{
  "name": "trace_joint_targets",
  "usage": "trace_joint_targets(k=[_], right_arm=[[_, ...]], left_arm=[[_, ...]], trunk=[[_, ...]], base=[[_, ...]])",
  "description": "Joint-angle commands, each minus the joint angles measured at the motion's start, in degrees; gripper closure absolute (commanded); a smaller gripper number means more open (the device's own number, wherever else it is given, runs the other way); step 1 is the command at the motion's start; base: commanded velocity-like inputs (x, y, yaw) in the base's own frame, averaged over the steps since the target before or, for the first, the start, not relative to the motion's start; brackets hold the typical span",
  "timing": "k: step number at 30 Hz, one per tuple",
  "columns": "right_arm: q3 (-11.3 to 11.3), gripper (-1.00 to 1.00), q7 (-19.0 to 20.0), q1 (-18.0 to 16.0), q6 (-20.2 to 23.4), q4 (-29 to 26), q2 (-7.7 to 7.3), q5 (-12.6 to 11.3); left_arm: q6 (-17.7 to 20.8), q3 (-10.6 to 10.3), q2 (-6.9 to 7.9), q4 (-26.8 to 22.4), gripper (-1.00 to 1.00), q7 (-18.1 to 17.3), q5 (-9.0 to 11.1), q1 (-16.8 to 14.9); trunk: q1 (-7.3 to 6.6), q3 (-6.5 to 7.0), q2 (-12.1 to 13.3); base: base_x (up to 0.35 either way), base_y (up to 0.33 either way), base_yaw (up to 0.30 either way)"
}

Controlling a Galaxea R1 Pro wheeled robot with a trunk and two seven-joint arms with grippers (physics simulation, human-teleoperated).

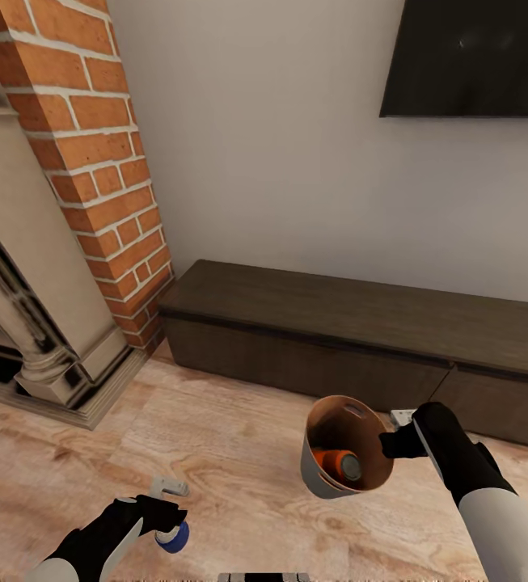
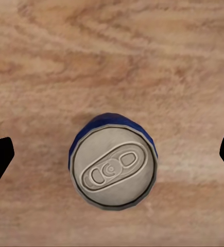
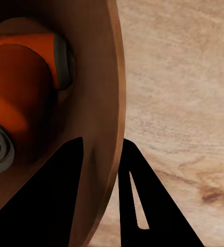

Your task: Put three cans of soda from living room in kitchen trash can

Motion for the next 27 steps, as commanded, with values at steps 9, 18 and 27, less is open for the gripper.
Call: trace_joint_targets(k=[9, 18, 27], right_arm=[[0.2, 1.0, 0.1, 0.0, 0.3, 0.0, 0.01, -1.7], [0.3, 1.0, 0.1, -0.1, 0.3, 0.0, -0.04, -1.6], [0.3, 1.0, 0.1, -0.1, 0.3, 0.0, -0.01, -1.6]], left_arm=[[0.0, 0.0, 0.0, 0.0, -1.0, 0.0, 0.0, 0.0], [-0.1, -0.1, 0.04, 0.0, -1.0, -0.1, 0.2, 0.0], [0.0, 0.1, 0.0, 0.0, -1.0, 0.0, 0.1, 0.0]], trunk=[[0.22, -1.99, -0.1], [0.22, -1.99, -0.1], [0.45, -3.99, -0.2]], base=[[0.0, 0.0, 0.0], [0.0, 0.0, 0.0], [0.0, 0.0, 0.0]])
